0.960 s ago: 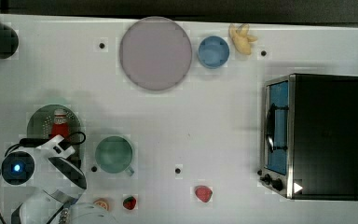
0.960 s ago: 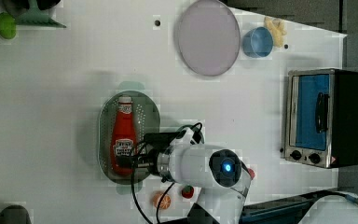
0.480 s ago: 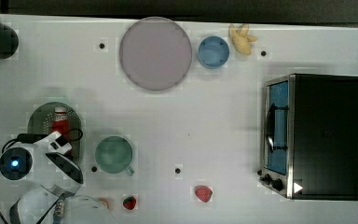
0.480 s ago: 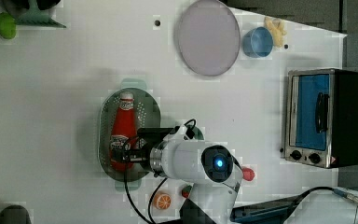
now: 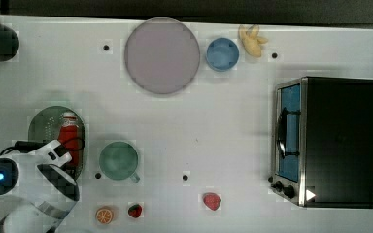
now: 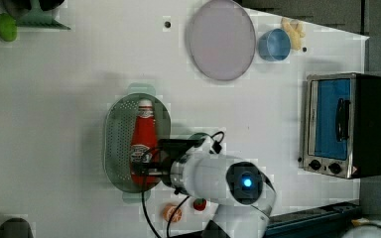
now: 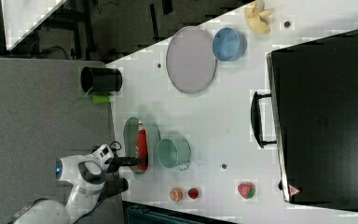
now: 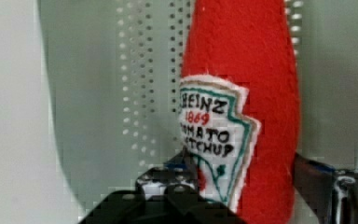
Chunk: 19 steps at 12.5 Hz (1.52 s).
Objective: Pick ketchup from strainer and place it on the table
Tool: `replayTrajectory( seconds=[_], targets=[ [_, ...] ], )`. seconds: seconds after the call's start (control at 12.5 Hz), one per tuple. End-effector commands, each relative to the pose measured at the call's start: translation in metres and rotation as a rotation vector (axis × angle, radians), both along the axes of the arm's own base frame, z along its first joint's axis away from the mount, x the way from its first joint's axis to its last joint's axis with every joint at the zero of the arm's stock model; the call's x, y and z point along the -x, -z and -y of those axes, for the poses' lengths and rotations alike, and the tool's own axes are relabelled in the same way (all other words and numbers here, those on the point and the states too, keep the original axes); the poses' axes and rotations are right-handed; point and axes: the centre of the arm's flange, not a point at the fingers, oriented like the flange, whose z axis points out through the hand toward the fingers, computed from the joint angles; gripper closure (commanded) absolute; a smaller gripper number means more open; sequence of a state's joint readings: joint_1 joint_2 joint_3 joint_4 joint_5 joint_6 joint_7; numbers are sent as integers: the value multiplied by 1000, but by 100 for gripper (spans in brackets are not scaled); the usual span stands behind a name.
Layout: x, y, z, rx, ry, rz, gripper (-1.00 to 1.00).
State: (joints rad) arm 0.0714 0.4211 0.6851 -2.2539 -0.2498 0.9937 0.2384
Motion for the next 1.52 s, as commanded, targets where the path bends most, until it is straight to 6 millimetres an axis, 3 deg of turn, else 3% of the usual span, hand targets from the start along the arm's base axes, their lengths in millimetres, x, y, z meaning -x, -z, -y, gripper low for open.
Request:
replayTrajectory(
  seconds=[0.08, 0.4, 0.64, 0.88, 1.2, 1.52],
  targets=[
    [-13, -79, -5, 2, 112, 43, -22],
    [-39, -148, 19, 6, 61, 2, -22],
    [-74, -192, 58, 25, 29, 7, -22],
    [-111, -223, 107, 30, 52, 19, -22],
    [-155, -241, 188, 21, 195, 57, -22],
    [-181, -240, 283, 31, 235, 69, -22]
  ],
)
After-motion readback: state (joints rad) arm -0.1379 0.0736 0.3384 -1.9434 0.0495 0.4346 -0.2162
